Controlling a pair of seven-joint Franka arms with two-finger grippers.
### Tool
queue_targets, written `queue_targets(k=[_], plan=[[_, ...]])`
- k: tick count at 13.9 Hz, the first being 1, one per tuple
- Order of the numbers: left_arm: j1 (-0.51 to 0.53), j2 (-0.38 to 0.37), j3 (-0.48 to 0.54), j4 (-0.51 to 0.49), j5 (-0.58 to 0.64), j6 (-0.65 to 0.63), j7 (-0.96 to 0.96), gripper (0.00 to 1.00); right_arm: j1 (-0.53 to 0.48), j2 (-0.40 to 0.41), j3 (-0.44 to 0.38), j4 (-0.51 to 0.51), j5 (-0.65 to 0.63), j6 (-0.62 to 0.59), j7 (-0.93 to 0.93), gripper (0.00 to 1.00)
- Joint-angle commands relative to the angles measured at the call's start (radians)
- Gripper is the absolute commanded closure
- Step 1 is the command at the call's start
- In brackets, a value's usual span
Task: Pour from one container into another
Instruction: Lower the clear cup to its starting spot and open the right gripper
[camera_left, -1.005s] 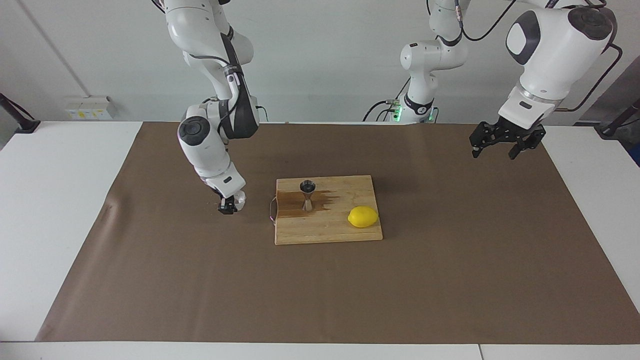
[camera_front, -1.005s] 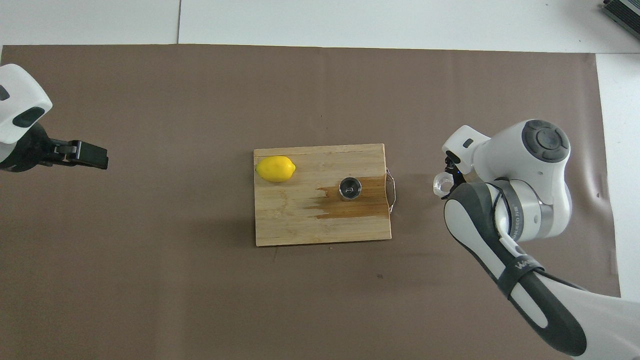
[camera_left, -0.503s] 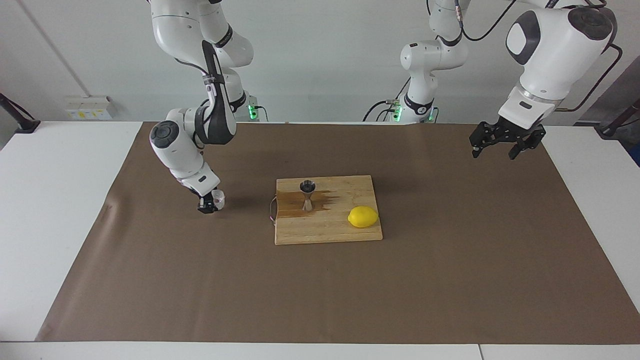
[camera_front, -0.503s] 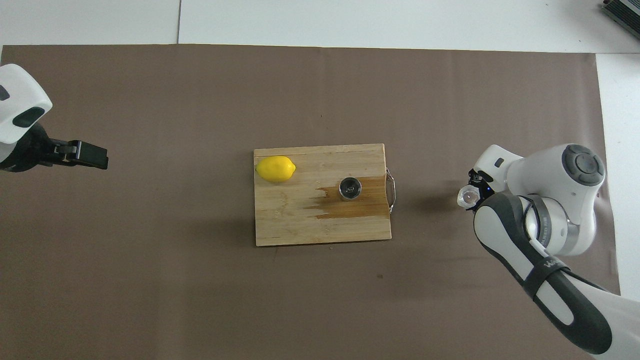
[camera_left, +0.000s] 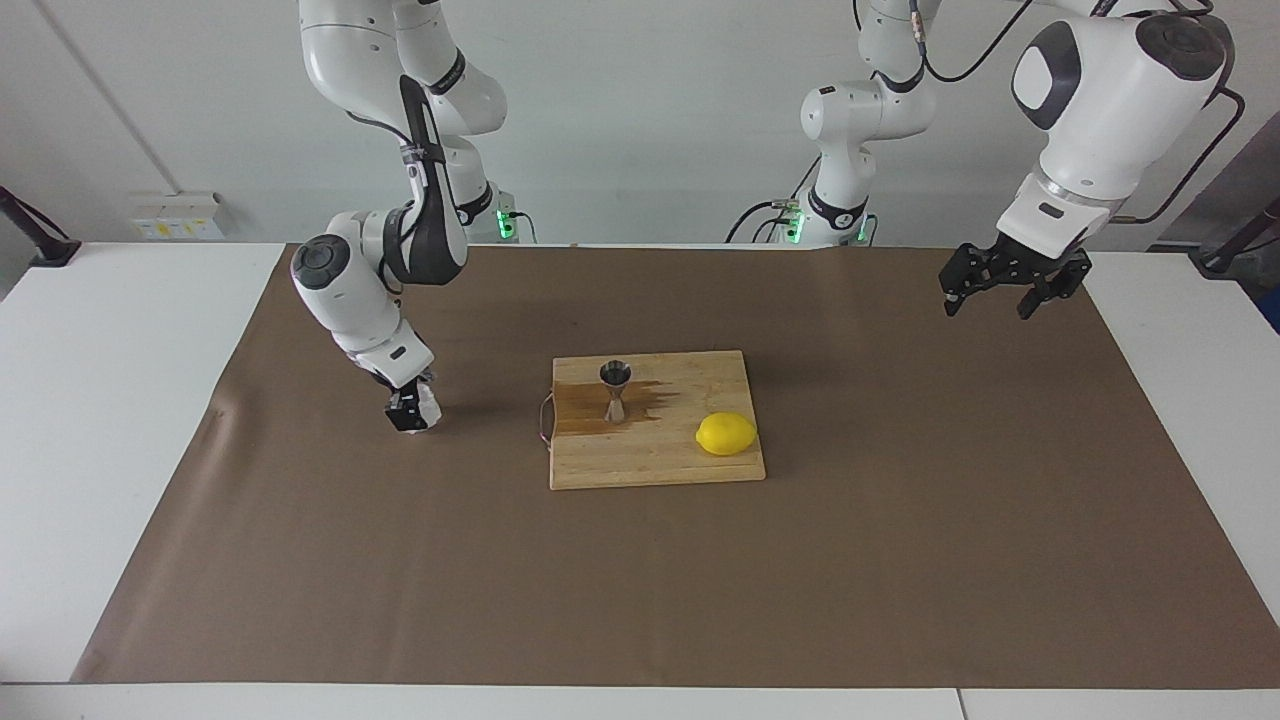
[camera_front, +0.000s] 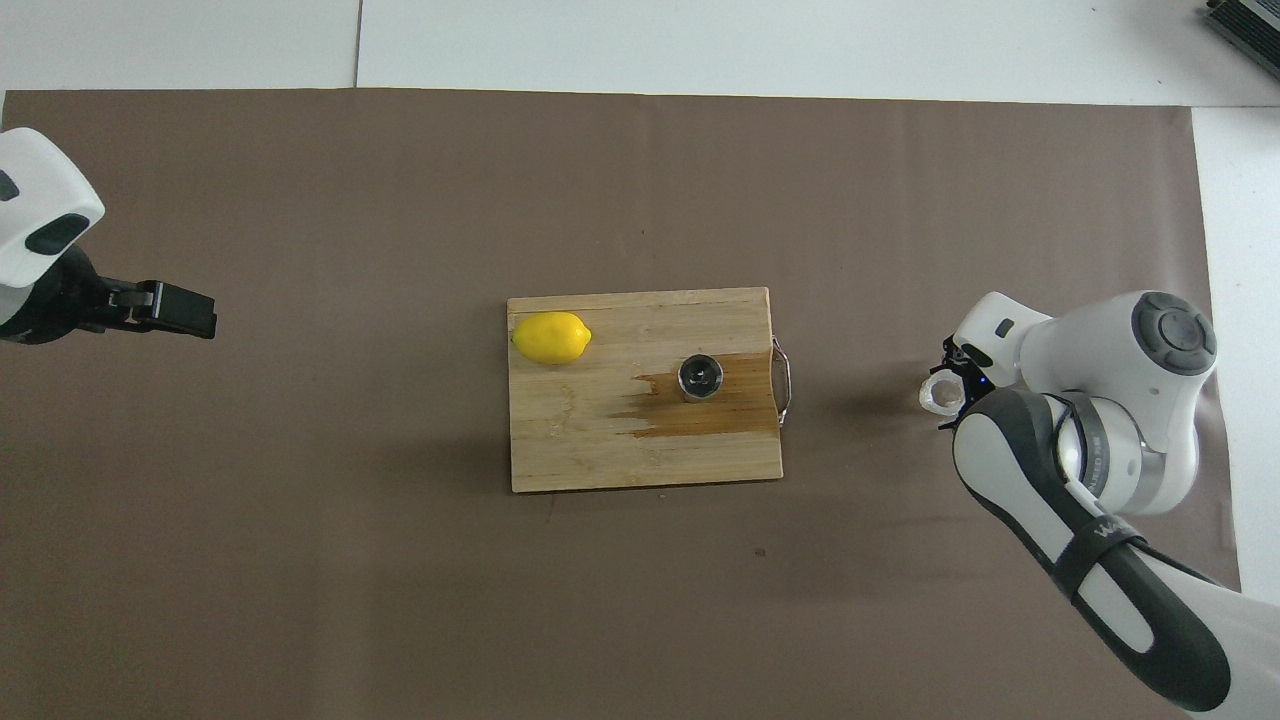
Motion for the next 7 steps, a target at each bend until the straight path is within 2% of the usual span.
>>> queue_targets(k=[1, 4, 7], plan=[[-0.006, -0.018, 0.007, -0.008, 0.017, -0.003, 0.002, 0.00, -0.003, -0.024, 0.008, 0.079, 0.025, -0.102, 0.045, 0.00], [-0.006, -0.018, 0.006, -0.008, 0.017, -0.003, 0.002, 0.00, -0.003, -0.027, 0.011, 0.180, 0.025, -0.144, 0.178, 0.00], [-0.006, -0.018, 0.006, -0.008, 0.017, -0.003, 0.002, 0.00, -0.004, -0.045, 0.018, 0.287, 0.024, -0.083, 0.431, 0.00]])
